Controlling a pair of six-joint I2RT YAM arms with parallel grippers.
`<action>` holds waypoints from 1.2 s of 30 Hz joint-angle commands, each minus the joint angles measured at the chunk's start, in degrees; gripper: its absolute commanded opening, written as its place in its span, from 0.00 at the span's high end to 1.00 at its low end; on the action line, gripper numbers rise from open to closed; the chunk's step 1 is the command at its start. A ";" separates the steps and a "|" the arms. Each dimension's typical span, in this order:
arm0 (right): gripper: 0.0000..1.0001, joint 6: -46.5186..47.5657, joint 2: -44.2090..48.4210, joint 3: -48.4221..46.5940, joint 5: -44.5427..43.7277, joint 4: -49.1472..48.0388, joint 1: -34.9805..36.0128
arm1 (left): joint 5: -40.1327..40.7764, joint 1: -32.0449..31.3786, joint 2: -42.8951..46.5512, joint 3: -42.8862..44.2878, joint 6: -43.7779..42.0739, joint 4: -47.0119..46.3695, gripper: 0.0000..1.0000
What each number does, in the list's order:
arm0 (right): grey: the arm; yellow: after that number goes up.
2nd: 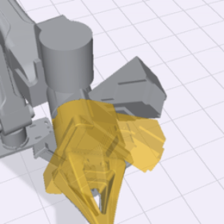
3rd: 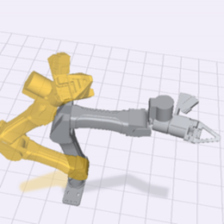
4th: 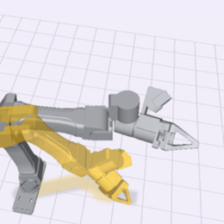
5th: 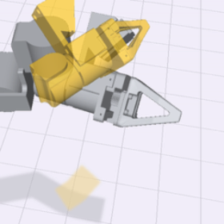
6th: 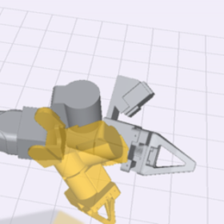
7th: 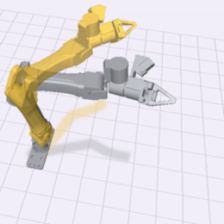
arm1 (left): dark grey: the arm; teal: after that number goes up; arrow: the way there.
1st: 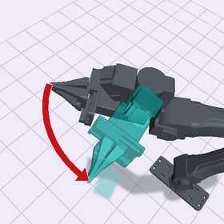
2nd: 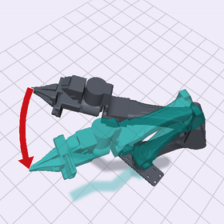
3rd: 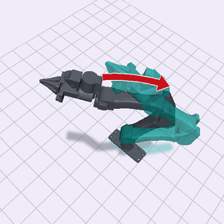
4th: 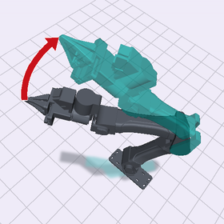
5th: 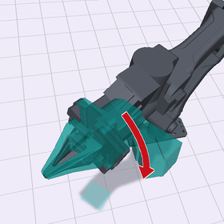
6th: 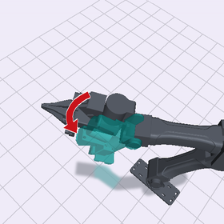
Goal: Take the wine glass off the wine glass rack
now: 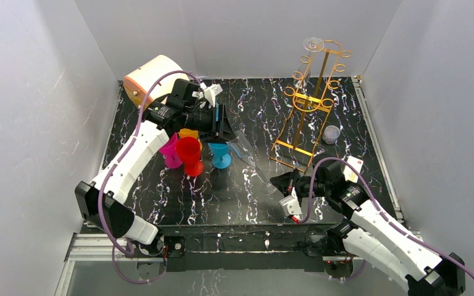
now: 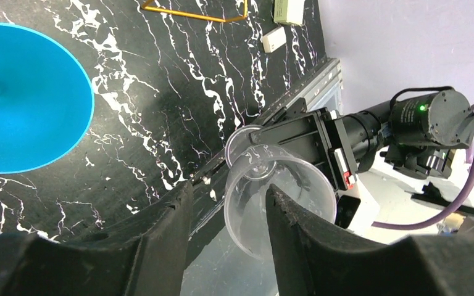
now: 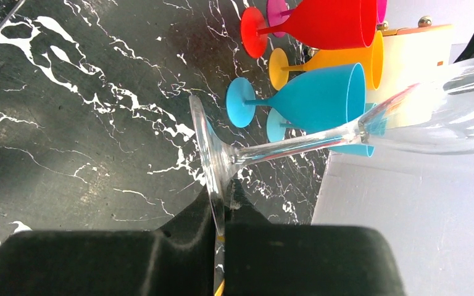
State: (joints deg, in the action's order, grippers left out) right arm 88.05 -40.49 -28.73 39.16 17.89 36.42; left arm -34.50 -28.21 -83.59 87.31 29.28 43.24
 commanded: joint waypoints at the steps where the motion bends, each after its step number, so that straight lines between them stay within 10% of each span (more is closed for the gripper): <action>1: 0.99 3.79 0.21 -3.35 -2.26 -4.19 0.38 | -5.47 -0.09 -1.11 3.24 -5.11 5.36 0.57; 17: 0.99 6.79 -0.55 -2.21 -7.07 -8.05 1.25 | -5.04 -0.71 -1.25 2.84 -8.88 8.10 1.00; 36: 0.76 5.93 1.37 -1.25 -3.69 -7.41 1.33 | 0.64 -0.89 -0.24 5.44 -10.09 8.45 1.00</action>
State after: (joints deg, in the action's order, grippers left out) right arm 93.56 -40.40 -28.71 33.17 16.25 37.85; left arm -34.11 -28.67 -85.58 90.52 20.78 49.30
